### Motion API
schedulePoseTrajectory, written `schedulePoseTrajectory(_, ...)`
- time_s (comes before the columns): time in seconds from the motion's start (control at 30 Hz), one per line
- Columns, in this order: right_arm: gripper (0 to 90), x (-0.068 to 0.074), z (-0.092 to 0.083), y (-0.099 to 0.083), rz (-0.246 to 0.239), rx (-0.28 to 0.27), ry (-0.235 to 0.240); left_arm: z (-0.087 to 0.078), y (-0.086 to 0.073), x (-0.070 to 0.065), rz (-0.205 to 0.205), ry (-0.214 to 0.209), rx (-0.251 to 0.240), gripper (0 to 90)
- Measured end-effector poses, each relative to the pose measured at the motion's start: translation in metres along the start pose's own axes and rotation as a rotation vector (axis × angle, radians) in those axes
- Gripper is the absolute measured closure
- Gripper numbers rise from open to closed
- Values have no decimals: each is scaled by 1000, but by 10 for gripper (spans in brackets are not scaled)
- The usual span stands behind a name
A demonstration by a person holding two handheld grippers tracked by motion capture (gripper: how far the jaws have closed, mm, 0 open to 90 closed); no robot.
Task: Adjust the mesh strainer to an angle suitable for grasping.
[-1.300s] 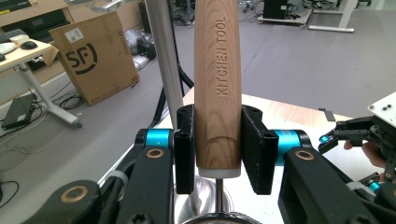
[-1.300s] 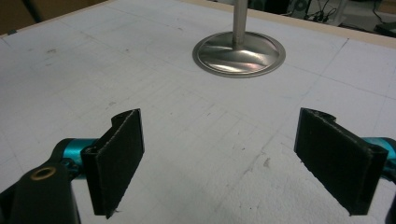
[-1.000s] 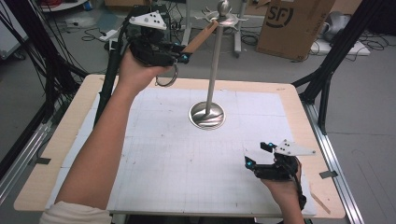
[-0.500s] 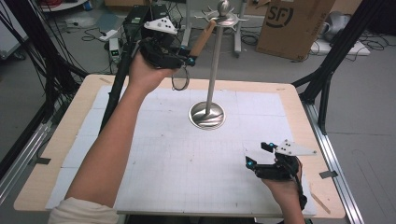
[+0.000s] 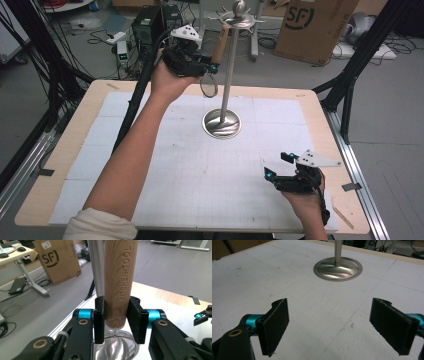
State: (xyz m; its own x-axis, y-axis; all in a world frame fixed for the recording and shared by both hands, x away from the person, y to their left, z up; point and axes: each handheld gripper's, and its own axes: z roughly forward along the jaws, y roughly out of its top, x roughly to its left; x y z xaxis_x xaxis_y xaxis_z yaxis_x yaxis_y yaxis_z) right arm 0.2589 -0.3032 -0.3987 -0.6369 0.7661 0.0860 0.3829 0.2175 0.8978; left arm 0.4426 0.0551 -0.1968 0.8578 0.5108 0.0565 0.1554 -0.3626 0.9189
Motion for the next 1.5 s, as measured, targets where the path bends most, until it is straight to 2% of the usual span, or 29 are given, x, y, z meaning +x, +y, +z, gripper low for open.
schedulePoseTrajectory(0.13,149,-1,-1,-1,3,-2,-2,4,-1,0,-19,-29,-10,683)
schedulePoseTrajectory(0.37,149,0,0,-1,3,2,1,3,-12,0,-18,-44,4,621)
schedulePoseTrajectory(0.53,149,1,0,0,-5,3,4,0,-23,0,-20,-36,21,565)
schedulePoseTrajectory(0.7,149,2,1,0,-4,3,1,-10,-33,4,-39,-32,0,500)
schedulePoseTrajectory(0.87,149,3,3,0,-7,9,7,-16,-47,7,-53,-31,0,452)
schedulePoseTrajectory(1.07,149,3,3,0,-11,10,7,-20,-61,6,-65,-33,-1,414)
schedulePoseTrajectory(1.3,149,4,5,-1,-8,14,7,-20,-75,0,-52,-46,14,389)
schedulePoseTrajectory(1.5,149,4,6,-1,-11,17,9,-22,-80,1,-59,-40,21,385)
